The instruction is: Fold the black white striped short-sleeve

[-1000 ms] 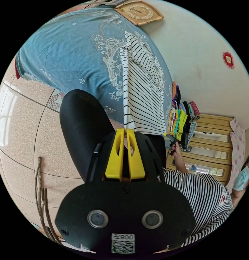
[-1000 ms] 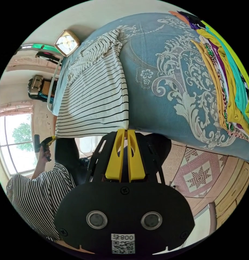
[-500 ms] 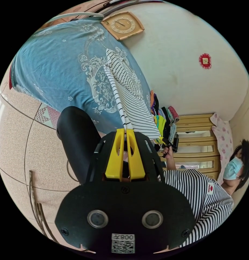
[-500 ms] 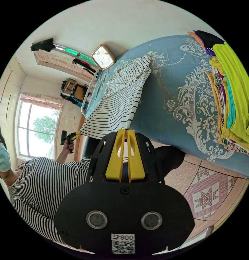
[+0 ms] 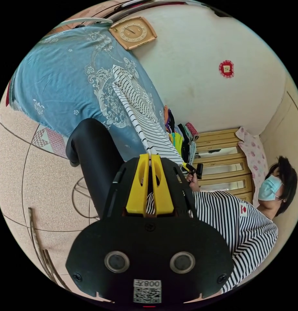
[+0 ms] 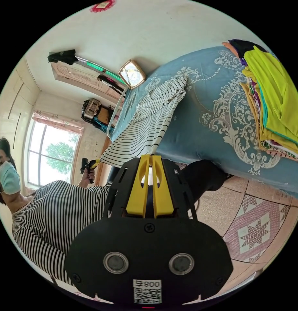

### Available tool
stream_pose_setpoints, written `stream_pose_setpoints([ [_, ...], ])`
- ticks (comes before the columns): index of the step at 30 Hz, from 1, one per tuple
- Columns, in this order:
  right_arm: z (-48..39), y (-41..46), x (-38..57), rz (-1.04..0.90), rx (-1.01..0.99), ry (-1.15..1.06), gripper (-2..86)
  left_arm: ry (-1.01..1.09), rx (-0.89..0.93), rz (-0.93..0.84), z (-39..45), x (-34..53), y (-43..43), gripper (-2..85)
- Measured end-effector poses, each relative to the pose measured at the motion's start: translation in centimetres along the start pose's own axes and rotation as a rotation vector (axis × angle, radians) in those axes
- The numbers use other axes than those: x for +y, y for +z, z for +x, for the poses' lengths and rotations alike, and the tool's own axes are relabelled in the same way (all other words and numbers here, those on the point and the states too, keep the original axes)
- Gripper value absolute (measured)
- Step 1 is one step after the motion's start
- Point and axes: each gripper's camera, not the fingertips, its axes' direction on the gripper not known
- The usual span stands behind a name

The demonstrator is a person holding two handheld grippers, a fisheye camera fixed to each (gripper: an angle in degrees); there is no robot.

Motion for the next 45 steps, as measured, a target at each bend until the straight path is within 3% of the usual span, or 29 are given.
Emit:
stream_pose_setpoints([
  [11,2.8,1.6,2.2,0.013,-0.028,0.062,0.9,0.002,0.026,-0.047,-4.6,-0.4,1.7,0.9],
  [23,5.8,4.6,-3.8,0.058,-0.068,0.072,0.9,-0.010,0.038,-0.031,-9.4,-7.5,6.7,0.9],
  [33,8.0,7.3,-15.5,0.145,-0.104,0.037,0.8,0.002,0.095,0.063,-13.1,-18.3,11.2,0.9],
  [45,12.2,15.0,-35.5,0.136,-0.086,0.039,0.9,0.048,0.050,0.124,-17.6,-37.9,20.7,0.9],
])
